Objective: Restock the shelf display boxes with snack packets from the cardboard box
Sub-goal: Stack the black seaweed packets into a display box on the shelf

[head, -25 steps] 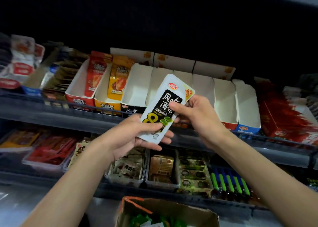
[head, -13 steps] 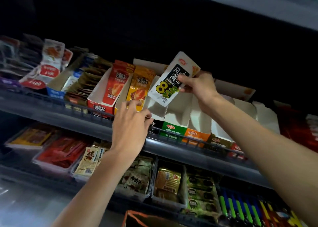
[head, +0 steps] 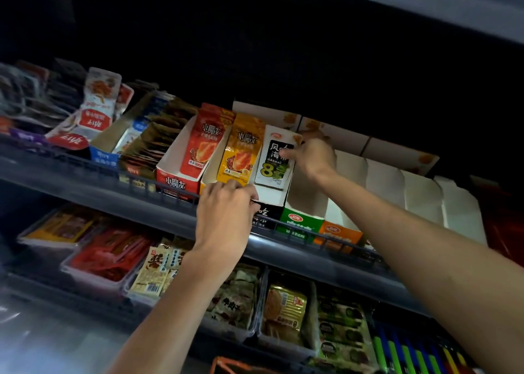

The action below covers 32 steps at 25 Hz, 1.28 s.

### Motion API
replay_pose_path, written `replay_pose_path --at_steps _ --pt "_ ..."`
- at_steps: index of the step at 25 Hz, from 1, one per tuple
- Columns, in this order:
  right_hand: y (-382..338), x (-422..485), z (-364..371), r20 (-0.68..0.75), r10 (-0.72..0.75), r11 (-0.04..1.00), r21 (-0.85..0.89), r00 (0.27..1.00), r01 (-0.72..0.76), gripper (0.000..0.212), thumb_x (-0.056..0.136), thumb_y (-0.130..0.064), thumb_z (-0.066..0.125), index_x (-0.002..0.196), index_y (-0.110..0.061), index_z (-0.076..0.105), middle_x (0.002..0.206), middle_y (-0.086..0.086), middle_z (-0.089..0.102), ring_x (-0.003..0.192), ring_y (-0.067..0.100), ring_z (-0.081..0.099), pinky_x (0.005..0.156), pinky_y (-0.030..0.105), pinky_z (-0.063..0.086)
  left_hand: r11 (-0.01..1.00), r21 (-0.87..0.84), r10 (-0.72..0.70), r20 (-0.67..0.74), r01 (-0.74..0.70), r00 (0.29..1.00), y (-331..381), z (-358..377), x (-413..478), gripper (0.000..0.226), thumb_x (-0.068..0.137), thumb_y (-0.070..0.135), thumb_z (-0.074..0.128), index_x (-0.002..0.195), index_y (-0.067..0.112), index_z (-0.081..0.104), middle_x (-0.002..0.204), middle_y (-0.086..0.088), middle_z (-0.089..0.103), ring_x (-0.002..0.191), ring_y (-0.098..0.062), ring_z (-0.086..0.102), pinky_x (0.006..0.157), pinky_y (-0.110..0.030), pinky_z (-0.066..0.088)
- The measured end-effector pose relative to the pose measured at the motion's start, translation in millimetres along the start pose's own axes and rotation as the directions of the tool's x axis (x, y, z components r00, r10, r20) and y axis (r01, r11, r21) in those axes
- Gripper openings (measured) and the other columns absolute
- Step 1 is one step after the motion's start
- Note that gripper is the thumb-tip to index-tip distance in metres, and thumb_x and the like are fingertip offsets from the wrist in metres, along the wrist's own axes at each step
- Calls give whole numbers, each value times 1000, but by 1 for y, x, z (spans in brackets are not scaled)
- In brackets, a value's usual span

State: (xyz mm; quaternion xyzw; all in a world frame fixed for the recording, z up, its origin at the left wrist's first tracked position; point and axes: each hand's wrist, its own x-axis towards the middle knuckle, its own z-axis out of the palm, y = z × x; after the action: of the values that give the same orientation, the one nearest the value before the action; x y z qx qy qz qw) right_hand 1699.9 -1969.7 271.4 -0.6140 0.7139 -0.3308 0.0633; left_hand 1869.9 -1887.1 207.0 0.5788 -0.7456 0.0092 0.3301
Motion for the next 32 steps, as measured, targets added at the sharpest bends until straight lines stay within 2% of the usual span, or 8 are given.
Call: replay_pose_path --at_steps 2,4,7,9,21,27,30,32 --pt "7 4 5 -80 -76 982 -181 994 61 43 86 -39 72 125 -26 59 122 4 64 117 26 55 96 36 42 1000 11 3 2 -3 1000 -2 1 0 23 90 41 62 110 29 66 109 4 68 103 -18 58 95 -31 35" --pt "7 7 8 -140 -173 952 -278 975 128 53 87 -36 72 136 -31 52 125 6 63 118 29 55 94 36 43 1000 16 4 3 -4 1000 -2 2 1 24 90 41 62 110 29 66 109 4 68 103 -17 57 96 -31 35" --pt "5 17 10 -175 -254 913 -368 951 176 50 89 -32 69 136 -33 51 121 5 66 112 29 61 90 37 47 1000 8 4 9 -4 1000 0 3 2 23 91 43 60 109 29 66 110 5 68 103 -17 57 97 -32 36" --pt "2 22 6 -179 -247 905 -393 952 162 44 90 -28 66 133 -31 53 121 5 66 111 29 62 88 37 48 1000 6 -3 12 3 1000 -1 3 3 24 91 44 60 108 29 66 109 5 68 103 -17 57 96 -32 36" --pt "-2 36 12 -171 -114 951 -303 979 58 37 94 -25 61 130 -29 56 132 6 58 112 31 61 89 40 52 1000 24 -5 34 4 999 1 4 4 28 92 45 59 113 28 64 113 4 67 106 -18 57 99 -34 38" --pt "8 14 5 -181 -50 992 -120 982 29 43 89 -32 67 127 -20 51 134 10 49 113 27 57 84 36 49 1000 10 -3 74 2 997 7 -3 -3 34 91 38 62 121 22 60 125 -2 59 114 -21 52 103 -37 37" --pt "11 -40 -2 -188 -101 992 54 977 113 40 89 -25 66 125 -19 50 128 8 46 112 20 51 90 27 42 999 -32 22 28 -21 999 13 -9 -11 35 90 27 64 122 17 57 131 -6 52 121 -24 46 105 -39 36" --pt "17 -93 -15 -159 -201 979 4 967 204 40 87 -17 66 125 -19 52 129 6 44 116 19 45 89 19 32 996 -49 74 -19 -75 997 18 -13 -23 29 89 21 64 118 15 59 127 -7 52 119 -25 46 101 -39 37"
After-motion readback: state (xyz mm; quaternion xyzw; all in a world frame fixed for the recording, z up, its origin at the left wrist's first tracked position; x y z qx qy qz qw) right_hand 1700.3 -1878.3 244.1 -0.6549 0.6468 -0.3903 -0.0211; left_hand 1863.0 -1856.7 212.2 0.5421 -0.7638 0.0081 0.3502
